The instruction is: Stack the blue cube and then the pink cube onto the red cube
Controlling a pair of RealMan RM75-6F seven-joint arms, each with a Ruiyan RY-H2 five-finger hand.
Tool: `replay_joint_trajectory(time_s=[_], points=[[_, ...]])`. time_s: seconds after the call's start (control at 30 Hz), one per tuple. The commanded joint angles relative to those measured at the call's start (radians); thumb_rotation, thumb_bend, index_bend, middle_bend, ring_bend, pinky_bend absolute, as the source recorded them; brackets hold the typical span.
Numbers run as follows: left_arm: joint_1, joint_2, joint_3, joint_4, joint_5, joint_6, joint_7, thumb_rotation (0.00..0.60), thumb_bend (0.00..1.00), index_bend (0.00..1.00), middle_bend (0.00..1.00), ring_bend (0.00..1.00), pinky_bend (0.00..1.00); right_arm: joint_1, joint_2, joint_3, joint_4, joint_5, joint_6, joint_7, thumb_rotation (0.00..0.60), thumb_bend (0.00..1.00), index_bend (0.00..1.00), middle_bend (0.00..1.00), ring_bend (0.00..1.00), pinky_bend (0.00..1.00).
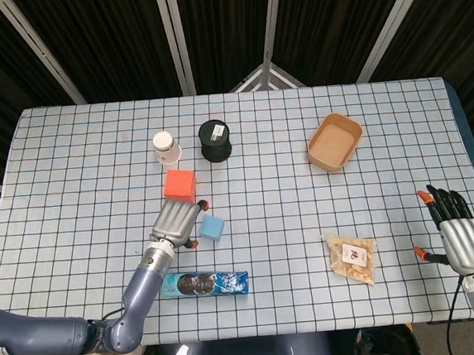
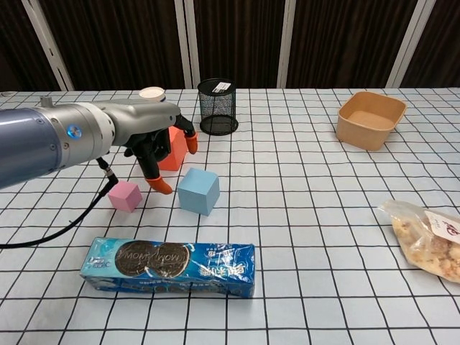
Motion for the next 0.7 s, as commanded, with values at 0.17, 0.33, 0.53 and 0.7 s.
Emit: replay_joint_trajectory(time_s=[0.17, 0.33, 0.53, 0.7], points=[[-0.018, -0.016, -0.001, 0.02, -0.019, -0.003, 0.006, 0.6, 0.2, 0.3, 0.84, 0.69, 0.73, 0.001, -0.001, -0.001, 0.001, 0.002, -0.005, -0.001, 0.6, 0.09, 0.0, 0.04, 0.03, 0.04], [-0.031, -0.032, 0.001, 0.05, -0.038, -0.019, 0.005, 0.6, 0.2, 0.29, 0.84, 0.69, 0.73, 0.003, -0.003, 0.0, 0.002, 0.006, -0.01, -0.007, 0.6, 0.09, 0.0, 0.04, 0.03, 0.04], [-0.041, -0.048, 0.004, 0.088, -0.041, -0.047, -0.013, 0.6, 0.2, 0.29, 0.84, 0.69, 0.73, 0.004, -0.004, 0.001, 0.004, 0.012, -0.016, -0.01, 0.6, 0.09, 0.0, 0.04, 0.03, 0.04], [-0.049, -0.061, 0.006, 0.116, -0.038, -0.068, -0.026, 0.6, 0.22, 0.29, 0.84, 0.69, 0.73, 0.005, -0.006, 0.002, 0.006, 0.015, -0.021, -0.011, 0.6, 0.09, 0.0, 0.04, 0.03, 0.04]])
